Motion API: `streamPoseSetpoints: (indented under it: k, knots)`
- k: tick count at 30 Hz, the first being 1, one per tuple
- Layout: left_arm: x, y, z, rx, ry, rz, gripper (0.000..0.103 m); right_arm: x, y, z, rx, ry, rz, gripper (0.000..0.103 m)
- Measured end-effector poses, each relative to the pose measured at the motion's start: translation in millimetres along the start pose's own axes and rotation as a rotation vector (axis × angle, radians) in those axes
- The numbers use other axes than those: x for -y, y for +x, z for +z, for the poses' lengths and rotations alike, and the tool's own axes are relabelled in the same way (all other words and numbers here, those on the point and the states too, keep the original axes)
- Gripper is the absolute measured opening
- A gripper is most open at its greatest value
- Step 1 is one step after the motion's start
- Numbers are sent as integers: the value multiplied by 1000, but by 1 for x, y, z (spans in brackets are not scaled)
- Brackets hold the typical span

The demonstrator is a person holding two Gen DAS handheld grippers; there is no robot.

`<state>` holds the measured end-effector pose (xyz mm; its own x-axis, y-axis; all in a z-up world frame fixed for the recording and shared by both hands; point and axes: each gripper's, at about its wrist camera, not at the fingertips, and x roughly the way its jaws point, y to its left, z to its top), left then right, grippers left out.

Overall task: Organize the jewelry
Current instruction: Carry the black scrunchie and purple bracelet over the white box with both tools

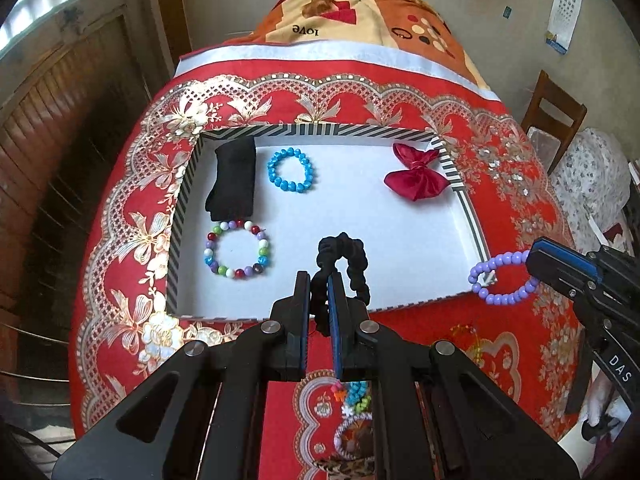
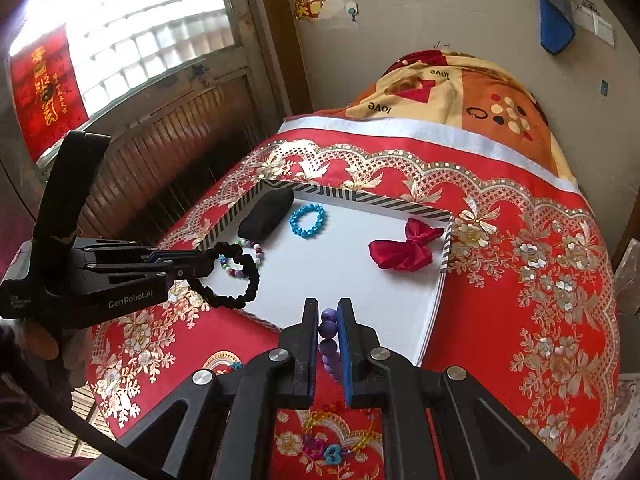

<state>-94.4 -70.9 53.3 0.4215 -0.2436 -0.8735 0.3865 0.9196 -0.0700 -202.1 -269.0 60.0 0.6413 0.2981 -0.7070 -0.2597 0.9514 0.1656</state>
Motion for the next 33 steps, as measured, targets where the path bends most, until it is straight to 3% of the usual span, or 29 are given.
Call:
streamPoseSetpoints:
  k: [20,26,33]
  knots:
    - [-14,61,31,-86,-30,-6,7,16,84,41,-88,3,26,9]
    - [-26,80,41,-124,-85,-63,7,13,110,60,-107,-8,41,9]
    - [-39,101,49,-152,-119,-53,7,15,145,90,-117,-17,63,9]
